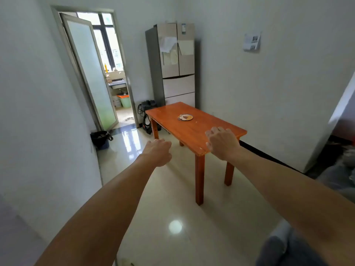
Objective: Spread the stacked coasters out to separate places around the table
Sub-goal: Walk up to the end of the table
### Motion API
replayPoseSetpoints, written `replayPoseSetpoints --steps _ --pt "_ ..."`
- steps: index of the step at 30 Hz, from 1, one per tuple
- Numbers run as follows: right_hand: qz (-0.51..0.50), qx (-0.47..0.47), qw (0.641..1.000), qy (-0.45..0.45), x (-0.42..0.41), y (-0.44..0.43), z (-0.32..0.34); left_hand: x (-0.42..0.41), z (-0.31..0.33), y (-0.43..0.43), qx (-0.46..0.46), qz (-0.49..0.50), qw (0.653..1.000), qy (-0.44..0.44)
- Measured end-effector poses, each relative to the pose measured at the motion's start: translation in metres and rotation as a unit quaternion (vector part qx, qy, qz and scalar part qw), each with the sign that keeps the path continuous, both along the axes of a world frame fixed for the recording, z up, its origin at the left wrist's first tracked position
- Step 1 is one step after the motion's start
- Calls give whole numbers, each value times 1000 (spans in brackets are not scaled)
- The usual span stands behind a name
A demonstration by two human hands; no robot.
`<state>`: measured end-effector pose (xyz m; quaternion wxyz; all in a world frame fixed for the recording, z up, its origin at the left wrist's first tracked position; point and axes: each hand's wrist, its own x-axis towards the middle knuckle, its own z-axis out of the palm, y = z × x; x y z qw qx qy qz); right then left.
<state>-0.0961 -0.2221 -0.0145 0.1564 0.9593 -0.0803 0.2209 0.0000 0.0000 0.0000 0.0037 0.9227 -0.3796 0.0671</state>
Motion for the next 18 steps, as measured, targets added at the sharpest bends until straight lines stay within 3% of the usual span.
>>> replayPoseSetpoints --steps 8,18 --pt "-40 25 998 50 14 -48 -31 31 -40 -58 -3 -39 999 26" --pt "-55 46 992 108 99 -184 -81 117 -91 -194 12 -47 997 51"
